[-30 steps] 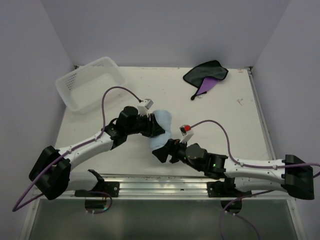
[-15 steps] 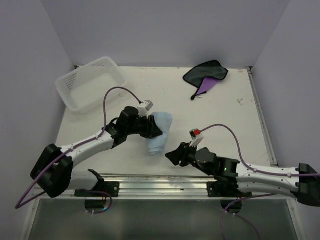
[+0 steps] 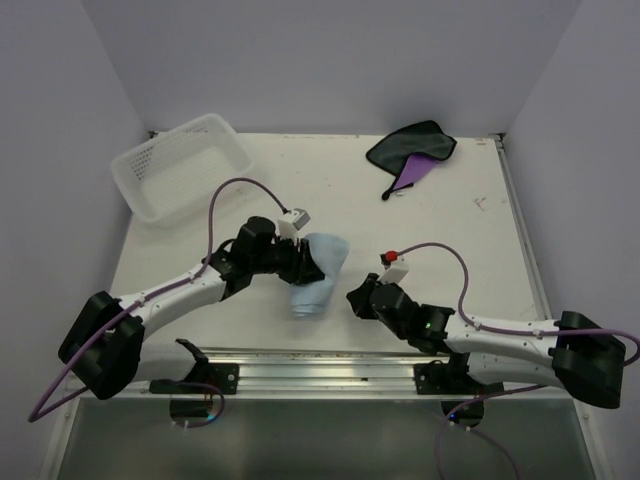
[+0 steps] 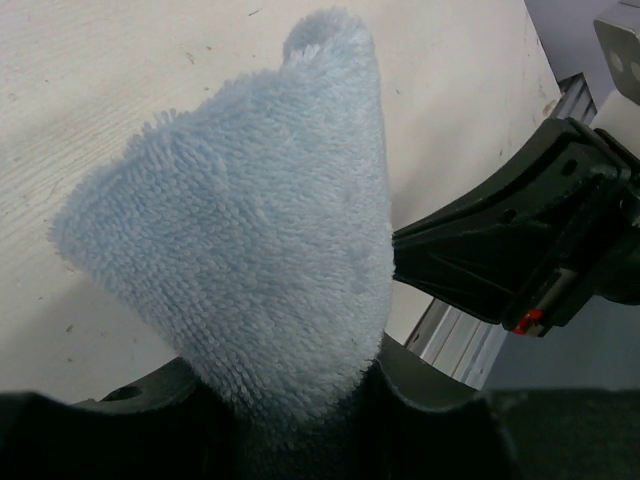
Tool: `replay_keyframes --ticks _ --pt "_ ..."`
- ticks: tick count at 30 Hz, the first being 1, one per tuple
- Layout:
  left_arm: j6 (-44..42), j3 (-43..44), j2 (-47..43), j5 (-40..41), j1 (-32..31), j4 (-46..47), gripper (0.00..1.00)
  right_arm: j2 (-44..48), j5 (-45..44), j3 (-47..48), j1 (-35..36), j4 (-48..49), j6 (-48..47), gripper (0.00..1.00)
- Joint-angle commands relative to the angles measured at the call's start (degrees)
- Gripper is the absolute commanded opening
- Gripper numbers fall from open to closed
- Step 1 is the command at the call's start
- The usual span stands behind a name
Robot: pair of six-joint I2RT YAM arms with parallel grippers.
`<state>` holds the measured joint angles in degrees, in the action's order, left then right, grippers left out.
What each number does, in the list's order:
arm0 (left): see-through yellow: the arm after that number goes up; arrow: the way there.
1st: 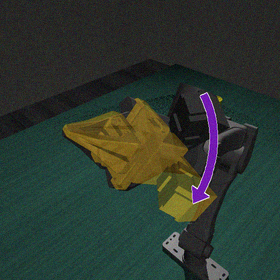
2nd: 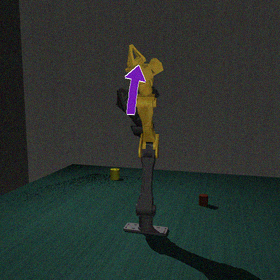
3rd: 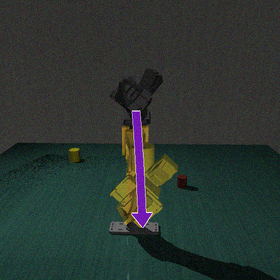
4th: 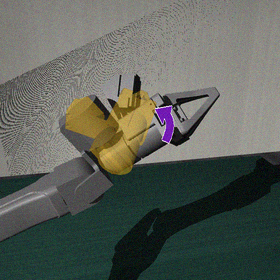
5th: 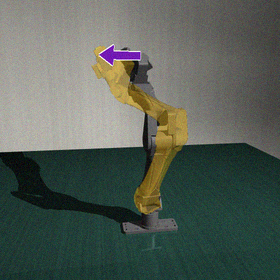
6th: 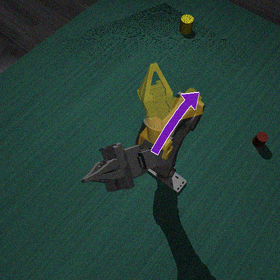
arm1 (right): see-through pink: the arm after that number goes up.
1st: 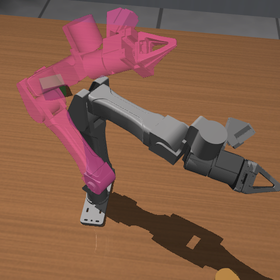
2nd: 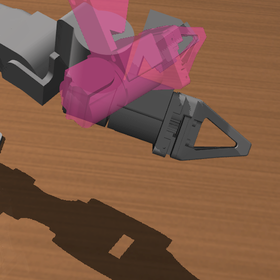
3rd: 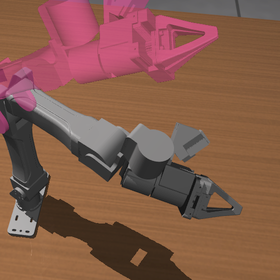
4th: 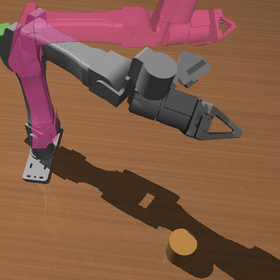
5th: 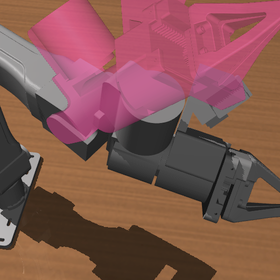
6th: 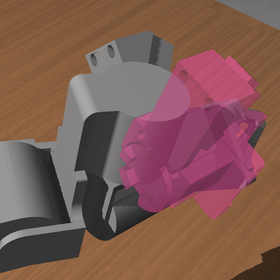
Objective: Roll the towels
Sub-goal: Place the rolled towel into the container
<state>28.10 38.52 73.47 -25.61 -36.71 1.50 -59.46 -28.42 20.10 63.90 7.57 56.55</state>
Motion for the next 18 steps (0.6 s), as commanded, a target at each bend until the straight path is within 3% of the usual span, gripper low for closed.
replay_keyframes --ticks 1,18 --pt "-0.8 -1.3 -1.4 -3.0 0.3 5.2 0.00 -1.4 1.0 3.2 -1.5 8.7 -1.1 0.10" --pt "3.4 -1.6 2.4 -2.2 -4.3 10.5 0.00 -14.3 6.0 8.8 -4.8 16.2 -3.1 0.11"
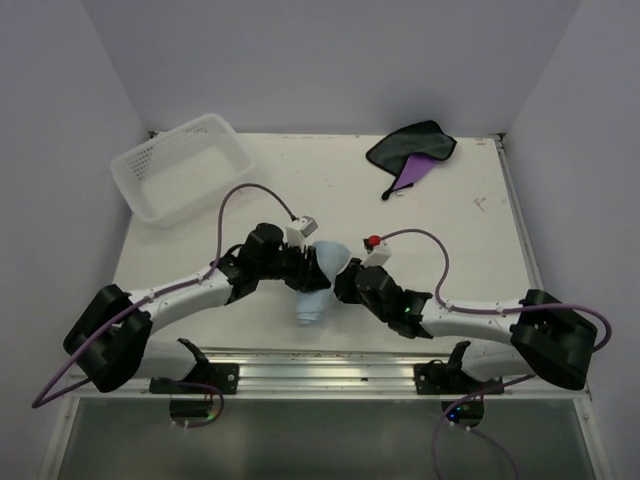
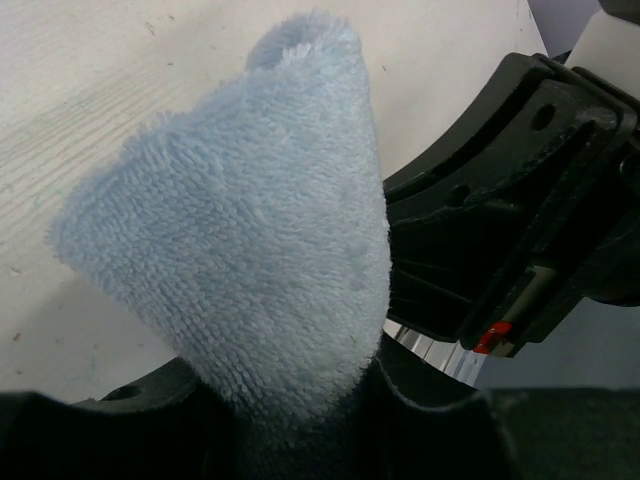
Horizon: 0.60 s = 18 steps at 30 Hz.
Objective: Roll the towels
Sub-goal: Place the rolled towel into the container
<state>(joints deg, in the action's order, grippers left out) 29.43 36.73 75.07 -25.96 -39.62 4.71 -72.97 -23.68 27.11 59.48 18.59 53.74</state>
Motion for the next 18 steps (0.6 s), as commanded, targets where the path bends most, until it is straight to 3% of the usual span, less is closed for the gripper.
replay_keyframes --ticks 1,9,13,14,18 --pt "2.4 0.1 1.1 -1.9 -1.8 8.0 0.00 -0.9 1.6 1.5 -0.4 6.4 -0.4 0.11" --pt "5.1 -3.6 4.6 -4.9 -3.3 17.1 0.00 3.0 3.0 -0.8 -1.6 5.6 -0.4 0.16" --pt "5.4 -3.4 8.5 -5.0 -3.3 18.6 0.27 6.3 2.8 -2.8 -1.7 0.7 1.1 0.18" --pt "5.6 -3.3 9.5 -5.5 -3.3 19.5 0.40 6.9 2.9 -3.4 -1.8 0.6 1.7 0.18" --pt "6.2 -2.9 13.1 -4.8 -3.4 19.7 0.61 7.8 3.5 -5.3 -1.9 0.9 2.3 0.18"
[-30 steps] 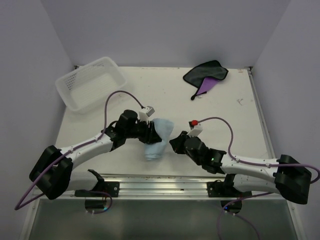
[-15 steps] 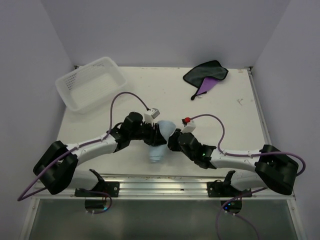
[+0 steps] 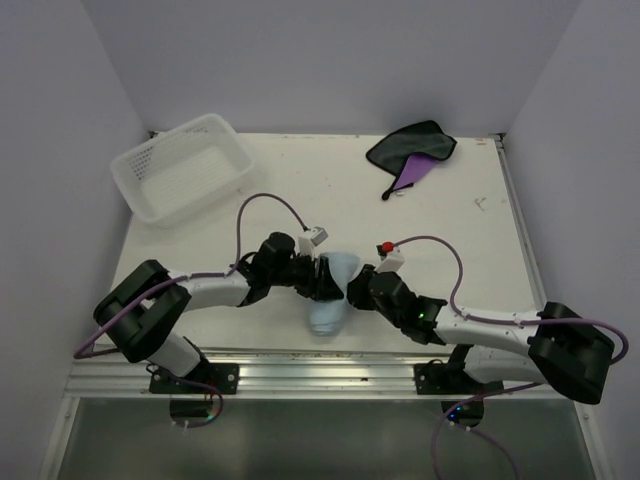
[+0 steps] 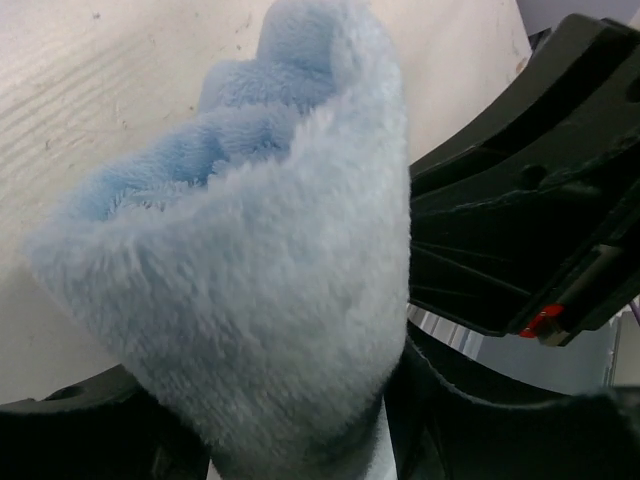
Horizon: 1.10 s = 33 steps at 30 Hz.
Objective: Roll the towels
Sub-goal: Place the rolled towel into the container
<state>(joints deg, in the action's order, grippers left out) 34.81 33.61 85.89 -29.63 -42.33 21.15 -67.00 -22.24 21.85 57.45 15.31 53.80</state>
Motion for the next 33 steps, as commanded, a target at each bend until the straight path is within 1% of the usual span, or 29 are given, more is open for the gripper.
replay_keyframes --ticks 1,3,4,7,8,11,16,19,20,22,27,33 --pt "0.5 0.7 2.6 -0.6 -0.7 2.6 0.63 1.7 2.2 0.0 0.1 4.1 2.2 0.18" --pt "-0.5 1.2 3.3 0.8 -0.7 -0.3 0.68 1.0 2.8 0.0 0.0 4.2 2.1 0.18" --pt "-0.9 1.6 3.6 1.8 -0.7 -2.4 0.74 0.7 3.1 0.0 0.0 4.0 2.1 0.18" --pt "-1.6 1.8 3.4 3.3 -0.7 -5.2 0.84 -0.3 3.5 0.0 -0.1 3.6 2.3 0.18" --pt "-1.7 1.9 3.1 3.6 -0.7 -5.9 0.85 -0.7 3.7 0.0 -0.3 3.2 2.6 0.18" --pt "-2.3 3.0 2.4 6.1 -0.6 -10.4 0.88 -1.3 4.0 -0.3 -0.7 2.8 3.1 0.18" --pt "-4.3 6.3 1.0 9.5 -0.3 -17.4 0.90 -2.3 5.0 -0.3 -1.2 3.1 3.5 0.18" --pt "-5.3 7.4 -0.8 10.4 0.0 -21.0 0.94 -3.5 5.8 0.0 -1.4 3.6 3.6 0.18" --pt "-5.3 7.7 -1.9 11.7 0.0 -24.2 0.96 -4.1 6.0 0.0 -1.3 3.7 3.8 0.18" --pt "-5.5 8.1 -3.0 12.4 0.5 -26.6 0.99 -4.9 6.3 0.0 -1.4 4.3 3.8 0.18" --pt "-5.9 8.6 -4.7 13.9 0.8 -30.1 1.00 -7.3 7.6 0.2 -1.5 6.3 4.2 0.18" --pt "-5.0 8.8 -6.2 14.2 0.8 -31.7 1.00 -7.0 8.6 0.3 -1.5 7.5 4.2 0.17"
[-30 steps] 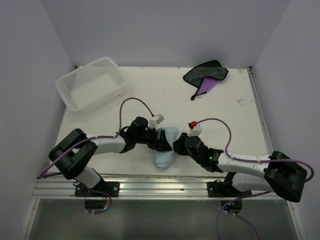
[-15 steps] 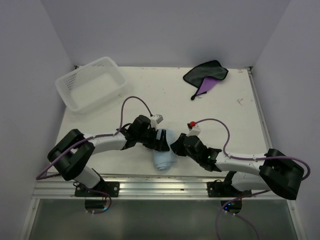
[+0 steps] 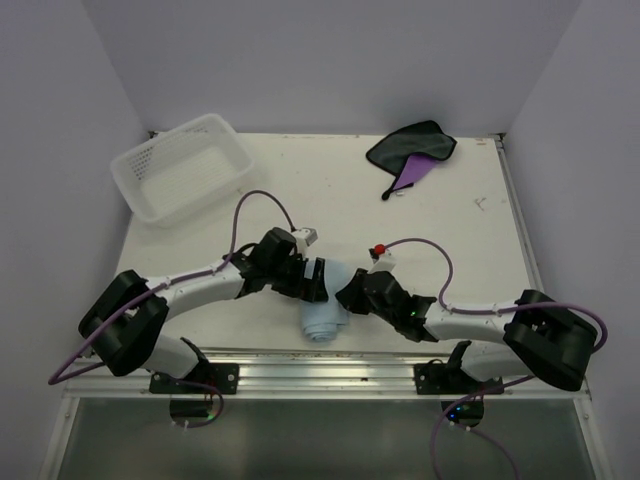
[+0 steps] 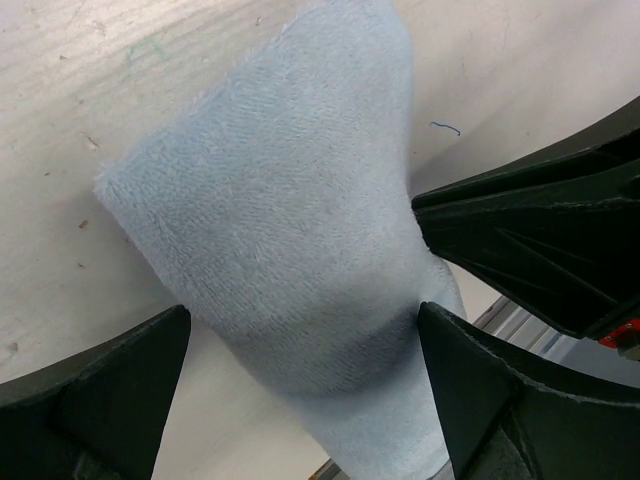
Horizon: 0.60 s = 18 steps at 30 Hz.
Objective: Roll the towels
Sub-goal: Place the rolled towel into the container
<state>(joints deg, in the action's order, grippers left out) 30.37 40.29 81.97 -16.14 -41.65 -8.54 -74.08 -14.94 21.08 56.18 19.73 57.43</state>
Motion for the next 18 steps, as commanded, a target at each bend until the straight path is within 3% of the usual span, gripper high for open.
replay_keyframes --ticks 1,18 --pt "-0.4 2.6 -2.6 0.7 0.1 -2.3 1.00 0.8 1.4 1.0 -0.2 3.5 0.6 0.17" --pt "0.0 5.8 -1.9 2.4 -1.9 -6.9 1.00 -1.2 5.6 -0.3 -0.3 10.5 2.2 0.17"
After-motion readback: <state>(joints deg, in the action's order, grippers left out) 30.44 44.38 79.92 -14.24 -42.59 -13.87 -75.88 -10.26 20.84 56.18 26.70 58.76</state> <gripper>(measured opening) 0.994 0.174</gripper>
